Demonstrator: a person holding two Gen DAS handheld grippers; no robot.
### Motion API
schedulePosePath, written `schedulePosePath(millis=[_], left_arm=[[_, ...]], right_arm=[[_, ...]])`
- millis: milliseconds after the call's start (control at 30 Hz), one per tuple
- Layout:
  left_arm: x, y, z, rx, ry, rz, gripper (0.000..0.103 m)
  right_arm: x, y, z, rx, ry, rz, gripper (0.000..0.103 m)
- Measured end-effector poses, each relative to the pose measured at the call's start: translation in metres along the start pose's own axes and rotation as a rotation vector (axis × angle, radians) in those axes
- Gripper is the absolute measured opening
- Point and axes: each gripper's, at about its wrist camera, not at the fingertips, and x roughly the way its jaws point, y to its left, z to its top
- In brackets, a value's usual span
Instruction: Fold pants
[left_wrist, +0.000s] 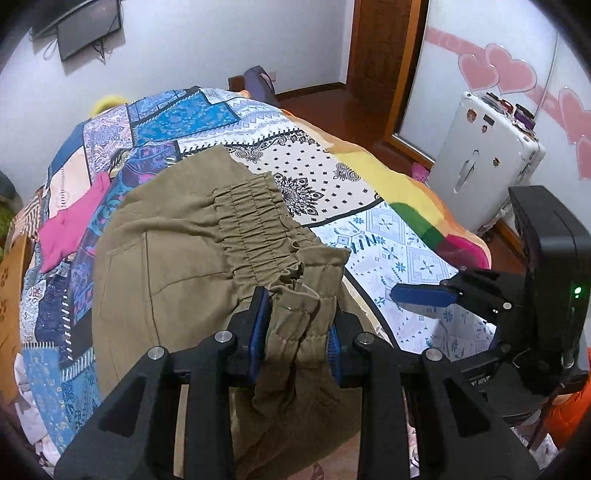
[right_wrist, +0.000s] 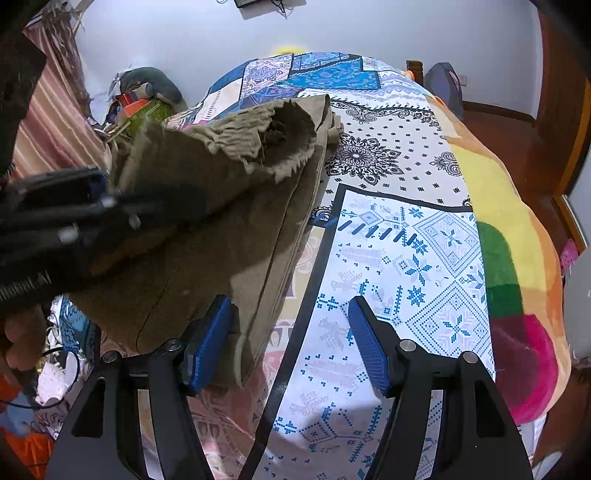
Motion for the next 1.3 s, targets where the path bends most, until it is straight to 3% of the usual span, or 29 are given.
schedulePosePath(millis=[67, 133, 233, 400, 500, 633, 900, 1100, 1200, 1300], left_arm=[[0.000, -0.002, 0.000, 0.006, 0.005, -0.005, 0.034], [-0.002, -0.003, 0.000, -0.001, 0.011, -0.034, 0.047], [-0.010, -0.003, 0.000, -0.009, 0.016, -0.073, 0.057], [-0.037, 0.004, -0.002, -0.021, -0.010, -0.114, 0.058], [-0.061, 0.017, -0.007, -0.015, -0.069, -0.075, 0.070], [-0.062, 0.044, -0.014, -0.029, -0.065, 0.028, 0.072], [-0.022, 0.070, -0.049, -0.076, 0.053, 0.062, 0.072], [-0.031, 0.063, -0.058, -0.024, 0.022, 0.073, 0.073], [-0.040, 0.073, -0.056, -0.032, 0.024, 0.062, 0.072], [-0.050, 0.089, -0.045, -0.043, -0.009, 0.100, 0.072]], right_arm=[[0.000, 0.000, -0.001, 0.002, -0.001, -0.001, 0.062], [-0.002, 0.000, -0.001, 0.001, 0.000, -0.005, 0.062], [-0.005, 0.001, -0.002, -0.002, 0.000, -0.015, 0.062], [-0.016, 0.000, -0.004, -0.016, 0.003, -0.040, 0.062], [-0.026, 0.000, -0.003, -0.026, -0.013, -0.055, 0.062], [-0.046, 0.000, 0.006, -0.021, -0.067, -0.049, 0.062], [-0.062, 0.028, 0.037, -0.065, -0.170, -0.015, 0.062], [-0.029, 0.042, 0.042, -0.061, -0.125, 0.016, 0.062], [-0.012, 0.041, 0.034, -0.051, -0.079, 0.006, 0.062], [-0.005, 0.033, 0.021, -0.021, -0.057, 0.023, 0.062]])
